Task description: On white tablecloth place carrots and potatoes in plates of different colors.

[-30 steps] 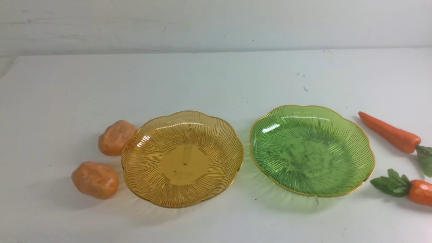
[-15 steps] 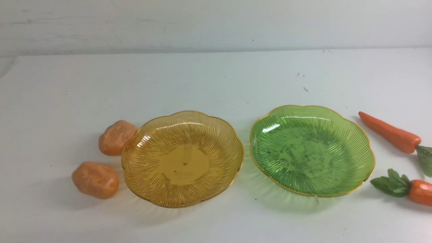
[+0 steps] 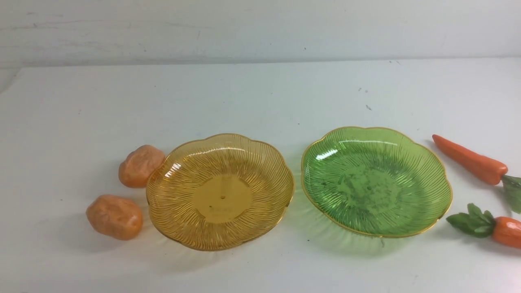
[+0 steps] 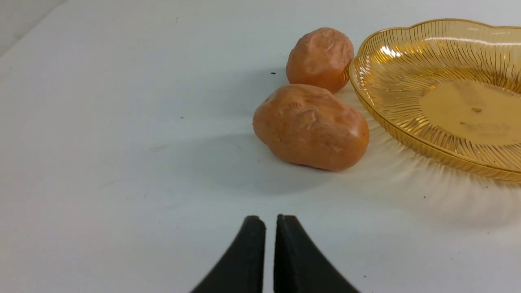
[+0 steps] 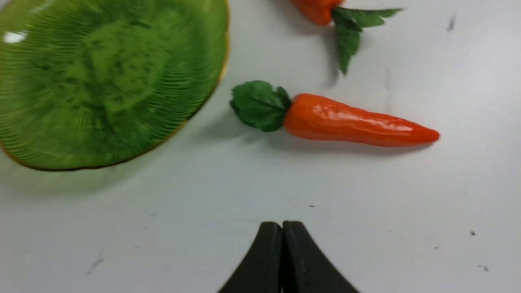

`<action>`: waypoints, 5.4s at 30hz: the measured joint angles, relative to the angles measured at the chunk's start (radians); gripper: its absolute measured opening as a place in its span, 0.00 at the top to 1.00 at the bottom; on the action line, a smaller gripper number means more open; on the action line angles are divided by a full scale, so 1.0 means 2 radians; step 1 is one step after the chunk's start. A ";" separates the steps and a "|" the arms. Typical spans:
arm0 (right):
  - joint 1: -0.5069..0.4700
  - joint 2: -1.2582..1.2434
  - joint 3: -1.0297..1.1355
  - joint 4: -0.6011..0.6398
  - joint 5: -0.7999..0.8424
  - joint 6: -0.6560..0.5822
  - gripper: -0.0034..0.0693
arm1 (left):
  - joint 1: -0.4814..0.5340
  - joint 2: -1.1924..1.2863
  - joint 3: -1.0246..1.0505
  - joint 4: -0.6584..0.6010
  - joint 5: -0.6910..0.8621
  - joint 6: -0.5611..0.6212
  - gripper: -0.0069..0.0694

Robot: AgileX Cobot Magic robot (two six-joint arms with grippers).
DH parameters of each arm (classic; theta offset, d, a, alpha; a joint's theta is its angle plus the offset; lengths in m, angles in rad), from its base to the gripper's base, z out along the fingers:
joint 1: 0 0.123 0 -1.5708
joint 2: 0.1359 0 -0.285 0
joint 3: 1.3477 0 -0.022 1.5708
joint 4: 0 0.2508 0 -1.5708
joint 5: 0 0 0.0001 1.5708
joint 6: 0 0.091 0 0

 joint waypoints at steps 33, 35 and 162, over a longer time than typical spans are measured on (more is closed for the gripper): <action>-0.081 0.604 -0.346 -0.028 -0.118 -0.125 0.16 | 0.000 0.000 0.000 0.000 0.000 0.000 0.87; -0.081 0.618 -0.347 -0.029 -0.118 -0.127 0.16 | 0.000 0.000 0.000 0.000 0.000 0.000 0.87; 0.072 0.254 -0.225 0.142 0.029 -0.192 0.96 | 0.000 0.000 0.000 -0.480 -0.019 -0.096 0.87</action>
